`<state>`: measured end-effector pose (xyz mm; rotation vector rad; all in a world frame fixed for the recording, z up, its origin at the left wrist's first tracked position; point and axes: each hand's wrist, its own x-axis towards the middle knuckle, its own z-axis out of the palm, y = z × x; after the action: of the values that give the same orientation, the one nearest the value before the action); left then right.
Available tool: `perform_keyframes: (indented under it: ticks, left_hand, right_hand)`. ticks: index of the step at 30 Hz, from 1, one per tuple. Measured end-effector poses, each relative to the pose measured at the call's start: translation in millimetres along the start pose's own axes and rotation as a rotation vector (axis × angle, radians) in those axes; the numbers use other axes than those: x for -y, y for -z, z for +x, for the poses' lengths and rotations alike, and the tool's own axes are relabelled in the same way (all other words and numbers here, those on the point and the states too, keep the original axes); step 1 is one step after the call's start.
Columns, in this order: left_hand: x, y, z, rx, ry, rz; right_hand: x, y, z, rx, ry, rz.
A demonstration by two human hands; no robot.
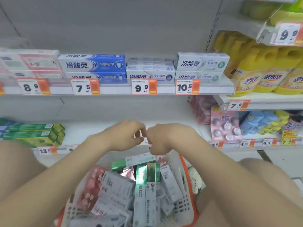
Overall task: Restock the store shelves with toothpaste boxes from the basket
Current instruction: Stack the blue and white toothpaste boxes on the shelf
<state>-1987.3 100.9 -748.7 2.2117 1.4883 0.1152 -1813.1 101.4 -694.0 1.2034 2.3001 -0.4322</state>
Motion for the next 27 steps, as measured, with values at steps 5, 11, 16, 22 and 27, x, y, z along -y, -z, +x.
perform_keyframes:
  ticks: [5, 11, 16, 22, 27]
  left_hand:
    - [25, -69, -75, 0.398, 0.223, 0.108]
    - [31, -137, -104, 0.81, 0.297, 0.192]
    - [34, -159, -124, 0.824, 0.222, 0.215]
    - [46, -153, -121, 0.675, 0.263, 0.084]
    - [56, -135, -108, 0.328, 0.344, -0.284]
  right_hand:
    - [52, -54, 4, 0.089, 0.174, -0.032]
    - [74, -103, 1, 0.237, 0.163, -0.046]
    - [81, -103, -3, 0.263, 0.187, 0.002]
    - [70, -97, 17, 0.196, 0.121, -0.073]
    - [56, -85, 24, 0.147, 0.086, -0.082]
